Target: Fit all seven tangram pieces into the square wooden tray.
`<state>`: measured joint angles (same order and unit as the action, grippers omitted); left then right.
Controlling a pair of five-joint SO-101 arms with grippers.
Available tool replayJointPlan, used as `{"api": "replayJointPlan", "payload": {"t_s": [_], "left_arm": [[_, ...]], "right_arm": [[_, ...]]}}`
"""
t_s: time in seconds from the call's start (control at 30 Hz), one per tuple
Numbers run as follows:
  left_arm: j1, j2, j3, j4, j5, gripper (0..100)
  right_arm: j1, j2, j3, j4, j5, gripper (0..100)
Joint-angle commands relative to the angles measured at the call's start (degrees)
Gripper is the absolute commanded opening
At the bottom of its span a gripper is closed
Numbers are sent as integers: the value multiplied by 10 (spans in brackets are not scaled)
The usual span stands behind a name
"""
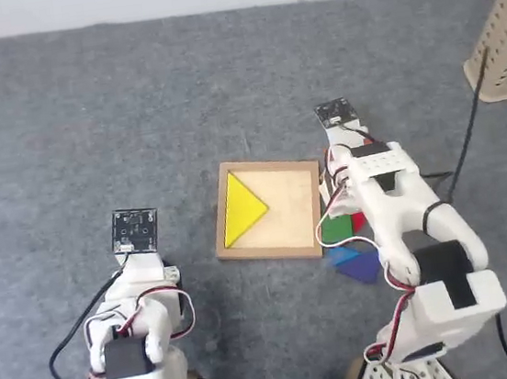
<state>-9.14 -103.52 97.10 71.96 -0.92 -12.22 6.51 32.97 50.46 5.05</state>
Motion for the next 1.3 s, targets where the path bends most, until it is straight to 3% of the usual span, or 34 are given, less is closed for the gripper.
{"api": "replayJointPlan", "payload": {"t_s": [0.0, 0.43, 0.7, 1.27], "left_arm": [[2, -11, -6, 4, -2, 17], [2, -11, -6, 4, -2, 17], [2, -11, -6, 4, -2, 17], [2, -11, -6, 4, -2, 17]], "right_arm": [[-15, -8, -14, 9, 8, 303], [36, -41, -40, 42, 26, 306], [16, -49, -70, 29, 67, 307], [9, 24, -67, 4, 82, 303]]}}
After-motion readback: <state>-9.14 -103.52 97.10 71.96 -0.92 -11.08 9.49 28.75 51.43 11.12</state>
